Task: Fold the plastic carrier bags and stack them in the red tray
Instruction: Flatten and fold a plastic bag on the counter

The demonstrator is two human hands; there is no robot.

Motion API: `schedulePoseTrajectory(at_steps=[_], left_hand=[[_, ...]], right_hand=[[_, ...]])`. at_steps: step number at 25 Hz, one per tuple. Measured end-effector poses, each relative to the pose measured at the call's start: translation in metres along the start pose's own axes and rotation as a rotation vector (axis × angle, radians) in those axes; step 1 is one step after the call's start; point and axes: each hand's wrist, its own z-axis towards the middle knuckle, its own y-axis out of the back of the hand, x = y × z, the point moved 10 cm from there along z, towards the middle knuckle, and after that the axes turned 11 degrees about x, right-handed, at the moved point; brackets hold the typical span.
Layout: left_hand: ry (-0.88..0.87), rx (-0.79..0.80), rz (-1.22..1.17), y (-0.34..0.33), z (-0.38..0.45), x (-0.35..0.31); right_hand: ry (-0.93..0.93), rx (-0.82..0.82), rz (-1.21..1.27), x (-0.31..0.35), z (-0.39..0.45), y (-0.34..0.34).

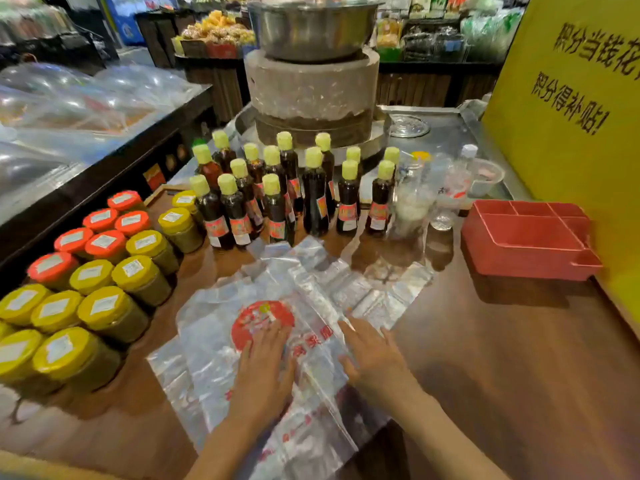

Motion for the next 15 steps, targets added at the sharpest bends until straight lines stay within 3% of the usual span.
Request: schedulePoseTrajectory(at_steps=[4, 10, 15], left_hand=[[-0.008, -0.016, 0.135, -0.025, -0.013, 0.007], [-0.081, -0.062, 0.173, -0.035, -0.023, 0.005], [-0.181, 0.042, 0.056, -0.027, -0.04, -0.005]], right_hand=[[-0.053, 0.012, -0.097, -0.012, -0.017, -0.054], [-0.06, -0.016, -0.04, -0.019, -0.029, -0.048], [-0.051, -0.08, -0.089, -0.017, -0.043, -0.037]])
